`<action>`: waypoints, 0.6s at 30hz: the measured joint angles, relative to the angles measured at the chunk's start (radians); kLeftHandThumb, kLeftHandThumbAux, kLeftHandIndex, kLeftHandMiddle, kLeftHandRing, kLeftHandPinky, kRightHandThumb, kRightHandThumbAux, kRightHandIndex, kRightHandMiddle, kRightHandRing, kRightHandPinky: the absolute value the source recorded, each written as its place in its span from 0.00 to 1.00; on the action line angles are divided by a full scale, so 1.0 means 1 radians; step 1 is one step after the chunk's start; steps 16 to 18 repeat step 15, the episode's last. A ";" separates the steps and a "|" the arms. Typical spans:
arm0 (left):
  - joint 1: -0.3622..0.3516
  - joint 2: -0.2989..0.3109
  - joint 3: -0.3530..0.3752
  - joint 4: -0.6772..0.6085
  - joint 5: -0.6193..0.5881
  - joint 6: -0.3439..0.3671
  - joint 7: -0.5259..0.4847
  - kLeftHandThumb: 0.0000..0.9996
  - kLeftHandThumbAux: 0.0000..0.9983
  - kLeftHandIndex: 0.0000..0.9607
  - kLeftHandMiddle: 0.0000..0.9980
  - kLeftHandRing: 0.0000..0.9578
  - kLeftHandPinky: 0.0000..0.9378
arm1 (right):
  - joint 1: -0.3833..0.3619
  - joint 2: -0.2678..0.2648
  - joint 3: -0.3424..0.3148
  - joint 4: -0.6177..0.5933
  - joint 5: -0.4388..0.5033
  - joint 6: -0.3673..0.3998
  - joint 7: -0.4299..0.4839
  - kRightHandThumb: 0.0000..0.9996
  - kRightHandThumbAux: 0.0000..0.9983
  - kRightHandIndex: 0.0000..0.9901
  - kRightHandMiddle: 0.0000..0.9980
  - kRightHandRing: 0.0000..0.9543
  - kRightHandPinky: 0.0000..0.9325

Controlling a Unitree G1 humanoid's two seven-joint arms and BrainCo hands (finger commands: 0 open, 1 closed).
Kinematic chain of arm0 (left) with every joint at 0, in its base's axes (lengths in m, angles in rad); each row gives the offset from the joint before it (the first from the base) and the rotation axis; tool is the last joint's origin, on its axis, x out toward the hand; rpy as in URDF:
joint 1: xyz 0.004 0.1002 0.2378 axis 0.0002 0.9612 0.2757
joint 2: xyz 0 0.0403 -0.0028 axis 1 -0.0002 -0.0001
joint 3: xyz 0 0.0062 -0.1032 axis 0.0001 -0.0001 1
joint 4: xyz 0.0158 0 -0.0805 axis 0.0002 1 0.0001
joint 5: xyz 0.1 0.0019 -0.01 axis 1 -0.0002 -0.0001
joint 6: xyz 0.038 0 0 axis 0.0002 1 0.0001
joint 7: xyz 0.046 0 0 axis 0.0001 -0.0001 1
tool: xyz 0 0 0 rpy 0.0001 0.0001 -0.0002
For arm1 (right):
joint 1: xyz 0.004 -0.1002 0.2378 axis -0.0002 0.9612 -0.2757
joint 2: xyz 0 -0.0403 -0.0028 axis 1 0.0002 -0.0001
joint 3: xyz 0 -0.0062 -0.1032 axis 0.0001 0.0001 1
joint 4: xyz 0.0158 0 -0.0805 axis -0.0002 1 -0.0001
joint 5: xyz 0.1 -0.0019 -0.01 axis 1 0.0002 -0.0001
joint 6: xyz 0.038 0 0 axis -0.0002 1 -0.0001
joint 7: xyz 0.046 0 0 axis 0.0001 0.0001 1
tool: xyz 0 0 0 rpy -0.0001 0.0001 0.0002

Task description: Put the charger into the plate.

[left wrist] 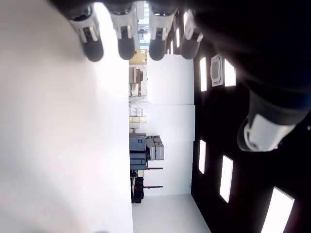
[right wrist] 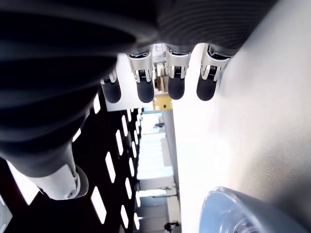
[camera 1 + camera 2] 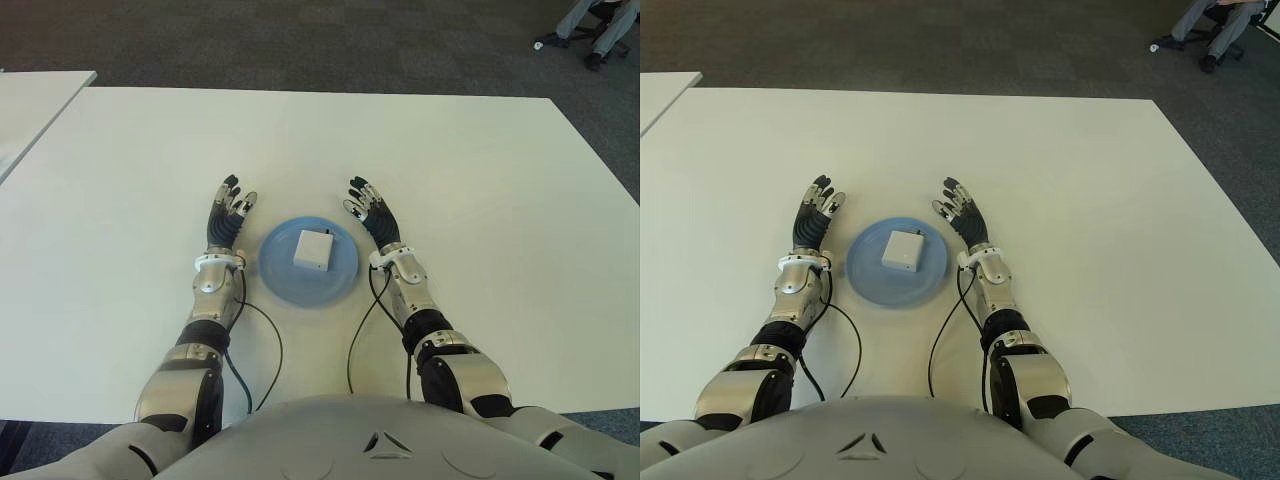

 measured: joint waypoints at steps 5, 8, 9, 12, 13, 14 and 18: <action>0.004 0.000 -0.002 -0.001 0.002 -0.011 0.000 0.00 0.55 0.00 0.03 0.00 0.00 | -0.004 0.006 -0.007 0.014 0.000 -0.012 -0.048 0.00 0.69 0.03 0.03 0.00 0.00; 0.006 0.000 -0.003 -0.001 0.003 -0.016 0.000 0.00 0.55 0.00 0.04 0.00 0.00 | -0.007 0.009 -0.011 0.021 -0.002 -0.020 -0.077 0.01 0.71 0.02 0.01 0.00 0.00; 0.006 0.000 -0.003 -0.001 0.003 -0.018 0.000 0.00 0.55 0.00 0.04 0.00 0.00 | -0.007 0.010 -0.011 0.024 -0.003 -0.022 -0.087 0.01 0.72 0.02 0.01 0.00 0.00; 0.008 0.000 -0.003 0.000 0.003 -0.021 0.000 0.00 0.54 0.00 0.04 0.00 0.00 | -0.010 0.012 -0.011 0.030 -0.006 -0.027 -0.110 0.02 0.72 0.01 0.00 0.00 0.00; 0.008 0.000 -0.003 0.000 0.003 -0.022 0.000 0.00 0.54 0.00 0.04 0.00 0.00 | -0.010 0.012 -0.011 0.032 -0.007 -0.029 -0.116 0.02 0.72 0.01 0.00 0.00 0.00; 0.008 0.000 -0.003 0.000 0.003 -0.022 0.000 0.00 0.54 0.00 0.04 0.00 0.00 | -0.012 0.012 -0.011 0.035 -0.009 -0.030 -0.122 0.02 0.71 0.01 0.00 0.00 0.00; 0.008 0.000 -0.003 0.000 0.003 -0.022 0.000 0.00 0.54 0.00 0.04 0.00 0.00 | -0.013 0.013 -0.011 0.037 -0.011 -0.031 -0.130 0.02 0.70 0.00 0.00 0.00 0.00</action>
